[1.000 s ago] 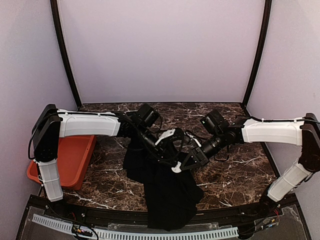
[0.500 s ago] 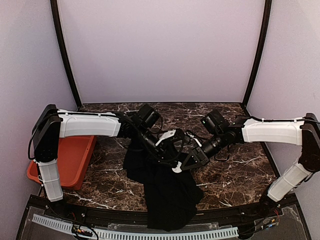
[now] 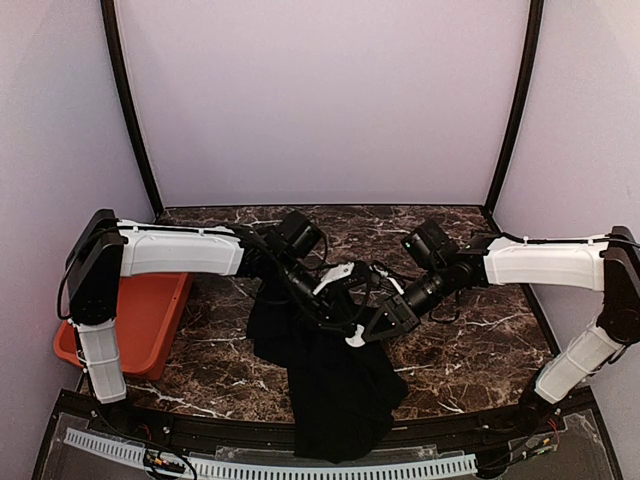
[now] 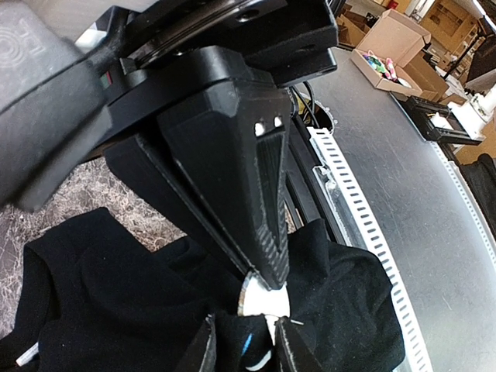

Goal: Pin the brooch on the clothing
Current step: Close the brooch onto the flattened clothing.

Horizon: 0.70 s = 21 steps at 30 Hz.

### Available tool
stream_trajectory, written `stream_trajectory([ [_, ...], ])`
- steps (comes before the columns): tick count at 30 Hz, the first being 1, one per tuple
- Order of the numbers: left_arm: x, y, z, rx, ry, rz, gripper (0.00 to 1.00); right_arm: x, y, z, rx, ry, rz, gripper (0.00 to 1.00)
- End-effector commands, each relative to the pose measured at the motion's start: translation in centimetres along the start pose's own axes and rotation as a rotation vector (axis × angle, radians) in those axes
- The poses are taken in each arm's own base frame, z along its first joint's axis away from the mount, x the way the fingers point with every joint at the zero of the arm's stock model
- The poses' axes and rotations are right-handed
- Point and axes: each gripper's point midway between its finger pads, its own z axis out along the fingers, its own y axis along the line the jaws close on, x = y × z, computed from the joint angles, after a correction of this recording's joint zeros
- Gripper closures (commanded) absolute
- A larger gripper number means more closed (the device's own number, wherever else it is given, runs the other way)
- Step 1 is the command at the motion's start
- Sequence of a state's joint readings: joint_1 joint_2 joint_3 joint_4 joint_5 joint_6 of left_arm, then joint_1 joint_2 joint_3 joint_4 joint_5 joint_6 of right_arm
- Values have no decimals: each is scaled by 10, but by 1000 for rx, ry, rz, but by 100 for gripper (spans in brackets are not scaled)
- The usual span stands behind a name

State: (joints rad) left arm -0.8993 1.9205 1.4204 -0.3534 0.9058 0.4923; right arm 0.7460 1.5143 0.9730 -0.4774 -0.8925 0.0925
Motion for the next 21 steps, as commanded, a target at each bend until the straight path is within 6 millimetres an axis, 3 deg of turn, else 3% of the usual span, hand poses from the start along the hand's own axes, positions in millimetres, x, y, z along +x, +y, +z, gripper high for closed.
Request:
stream_trajectory([
  [1,11,-9,11,28,42,-22,76,-17,6,-6,-12,-51,-47,100],
  [21,16,-4,19,-9,85,-28,76,-15,-1,-4,16,-44,-26,100],
])
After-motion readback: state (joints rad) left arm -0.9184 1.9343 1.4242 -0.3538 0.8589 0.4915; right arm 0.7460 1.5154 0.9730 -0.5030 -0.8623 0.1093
